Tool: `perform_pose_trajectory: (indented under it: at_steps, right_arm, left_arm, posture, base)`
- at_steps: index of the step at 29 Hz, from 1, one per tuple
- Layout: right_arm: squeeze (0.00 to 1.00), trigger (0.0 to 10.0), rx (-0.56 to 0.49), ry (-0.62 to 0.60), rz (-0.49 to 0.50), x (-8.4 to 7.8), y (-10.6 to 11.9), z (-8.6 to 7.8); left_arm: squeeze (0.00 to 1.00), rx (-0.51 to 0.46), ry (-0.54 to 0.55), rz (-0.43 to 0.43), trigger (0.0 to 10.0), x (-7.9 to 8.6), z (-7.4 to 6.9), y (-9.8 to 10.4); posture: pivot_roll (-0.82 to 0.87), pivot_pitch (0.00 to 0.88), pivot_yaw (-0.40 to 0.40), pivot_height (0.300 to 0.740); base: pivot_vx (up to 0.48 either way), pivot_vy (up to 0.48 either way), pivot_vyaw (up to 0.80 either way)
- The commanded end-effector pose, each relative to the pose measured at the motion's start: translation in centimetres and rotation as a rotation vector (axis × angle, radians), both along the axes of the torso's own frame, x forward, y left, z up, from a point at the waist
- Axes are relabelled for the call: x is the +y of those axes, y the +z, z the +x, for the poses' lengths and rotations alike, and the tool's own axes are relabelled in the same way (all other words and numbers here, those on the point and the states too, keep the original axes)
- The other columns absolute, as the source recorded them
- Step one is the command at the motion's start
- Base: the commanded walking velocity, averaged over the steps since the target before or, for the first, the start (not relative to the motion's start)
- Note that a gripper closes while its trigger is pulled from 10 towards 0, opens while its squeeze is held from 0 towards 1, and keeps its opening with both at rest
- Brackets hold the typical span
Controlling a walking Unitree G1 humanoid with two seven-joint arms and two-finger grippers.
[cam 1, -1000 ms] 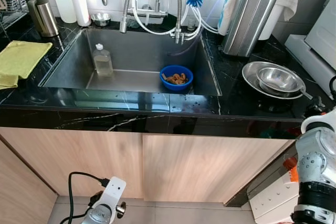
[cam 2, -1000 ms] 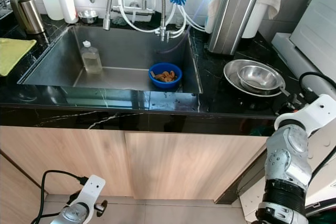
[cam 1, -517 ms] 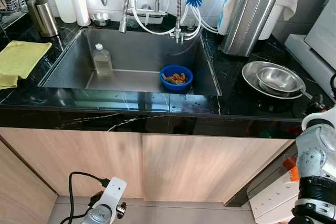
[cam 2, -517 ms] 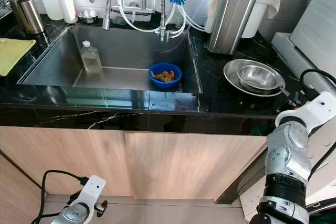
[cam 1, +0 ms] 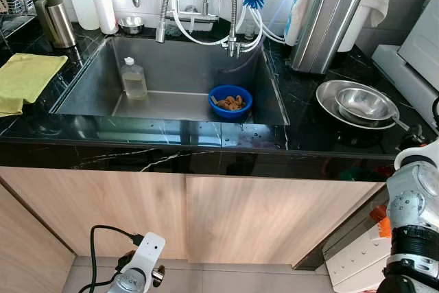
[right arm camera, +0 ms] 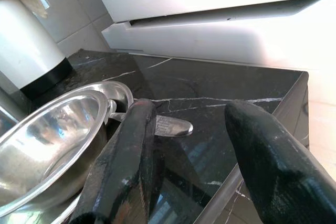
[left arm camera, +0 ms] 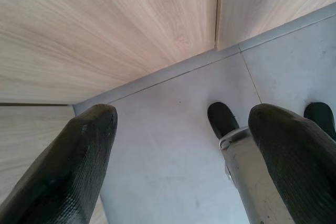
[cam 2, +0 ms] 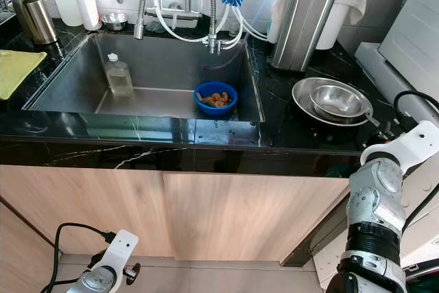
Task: Kitchen organization
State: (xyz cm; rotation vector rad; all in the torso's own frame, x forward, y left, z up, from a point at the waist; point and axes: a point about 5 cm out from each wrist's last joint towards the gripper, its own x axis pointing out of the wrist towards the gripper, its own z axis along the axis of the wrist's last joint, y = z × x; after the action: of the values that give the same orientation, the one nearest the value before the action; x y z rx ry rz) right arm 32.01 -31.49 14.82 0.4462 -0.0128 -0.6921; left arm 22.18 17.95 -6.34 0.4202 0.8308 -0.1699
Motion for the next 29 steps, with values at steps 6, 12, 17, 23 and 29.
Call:
perform_pose_trajectory:
  at_steps: [6, 12, 17, 23, 29]
  right_arm:
    - [0.00, 9.7, -0.018, -0.013, 0.006, -0.37, 0.32, 0.25]
    - [0.00, 0.0, -0.026, -0.014, 0.011, -0.34, 0.34, 0.32]
    - [0.00, 0.0, -0.032, -0.015, 0.012, -0.34, 0.38, 0.38]
    - [0.00, 0.0, -0.036, -0.013, 0.013, -0.30, 0.39, 0.45]
    - [0.00, 0.0, -0.038, -0.010, 0.013, -0.28, 0.45, 0.51]
  left_arm:
    - [0.00, 0.024, -0.023, 0.015, 10.0, -0.02, -0.47, -0.31]
    - [0.00, 0.024, -0.026, 0.017, 10.0, -0.04, -0.46, -0.31]
    - [0.00, 0.023, -0.026, 0.019, 10.0, -0.02, -0.46, -0.31]
    - [0.00, 0.023, -0.026, 0.021, 10.0, -0.03, -0.47, -0.32]
    - [0.00, 0.019, -0.023, 0.027, 10.0, -0.01, -0.29, -0.22]
  posture:
    - [0.14, 0.047, -0.102, 0.740]
    - [0.14, 0.045, -0.101, 0.740]
    - [0.14, 0.041, -0.100, 0.740]
    - [0.14, 0.036, -0.101, 0.740]
    - [0.14, 0.040, -0.103, 0.740]
  base:
    - [0.000, 0.000, 0.00]
    - [0.000, 0.000, 0.00]
    - [0.000, 0.000, 0.00]
    - [0.000, 0.000, 0.00]
    - [0.000, 0.000, 0.00]
